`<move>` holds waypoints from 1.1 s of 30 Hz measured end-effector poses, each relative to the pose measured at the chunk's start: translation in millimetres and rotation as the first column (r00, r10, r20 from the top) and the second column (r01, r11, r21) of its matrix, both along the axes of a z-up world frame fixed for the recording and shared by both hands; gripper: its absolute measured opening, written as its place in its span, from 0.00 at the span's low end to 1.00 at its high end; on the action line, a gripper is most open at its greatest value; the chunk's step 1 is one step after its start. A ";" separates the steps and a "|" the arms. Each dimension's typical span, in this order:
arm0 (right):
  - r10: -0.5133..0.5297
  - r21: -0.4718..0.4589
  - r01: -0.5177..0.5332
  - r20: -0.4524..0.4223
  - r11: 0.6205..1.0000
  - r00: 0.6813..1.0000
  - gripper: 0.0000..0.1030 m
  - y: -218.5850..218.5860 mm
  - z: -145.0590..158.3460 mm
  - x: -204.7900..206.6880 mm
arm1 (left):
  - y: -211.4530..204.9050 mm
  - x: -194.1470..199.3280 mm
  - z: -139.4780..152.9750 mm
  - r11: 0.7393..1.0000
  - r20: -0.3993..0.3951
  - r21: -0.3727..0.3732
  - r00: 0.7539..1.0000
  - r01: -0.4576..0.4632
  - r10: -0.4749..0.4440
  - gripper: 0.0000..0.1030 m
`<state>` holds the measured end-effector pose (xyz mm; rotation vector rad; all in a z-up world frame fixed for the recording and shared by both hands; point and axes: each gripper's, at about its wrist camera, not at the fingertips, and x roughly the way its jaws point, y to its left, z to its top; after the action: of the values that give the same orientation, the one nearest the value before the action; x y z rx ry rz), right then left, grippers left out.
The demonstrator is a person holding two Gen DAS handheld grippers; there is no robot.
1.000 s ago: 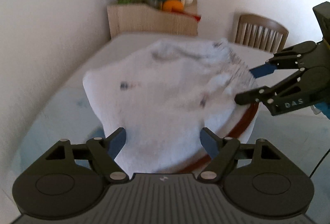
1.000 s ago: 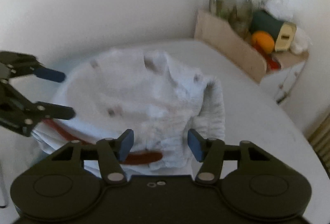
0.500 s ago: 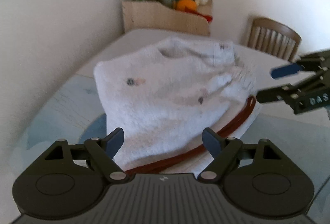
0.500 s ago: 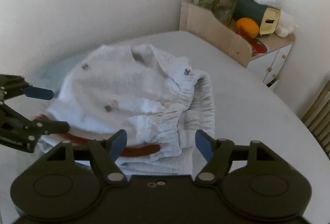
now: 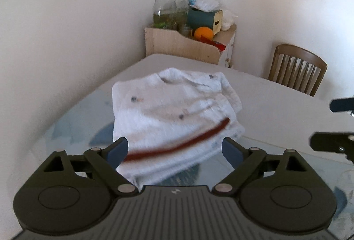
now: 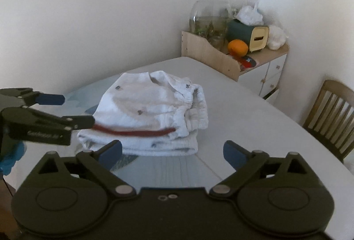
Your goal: Fold clothes
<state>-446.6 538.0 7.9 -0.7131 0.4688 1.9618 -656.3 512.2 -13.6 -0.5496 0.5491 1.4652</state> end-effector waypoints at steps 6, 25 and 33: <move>-0.005 0.025 0.006 -0.043 1.000 0.999 1.00 -53.5 14.3 29.4 | -48.5 21.2 5.4 0.999 0.031 -0.017 0.999 -0.039 0.039 0.90; -0.052 0.066 0.060 -0.123 0.996 0.991 1.00 -162.6 13.6 94.0 | -148.2 39.7 14.4 0.984 0.043 -0.050 0.984 -0.169 0.171 0.95; -0.064 0.109 0.072 -0.075 0.991 0.995 1.00 -168.1 12.3 93.5 | -158.5 57.3 19.8 0.993 -0.014 -0.002 0.993 -0.117 0.117 0.95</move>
<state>-353.1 369.9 20.3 -0.5513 0.4176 1.9373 -599.0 353.7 6.2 -0.5823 0.5378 1.5810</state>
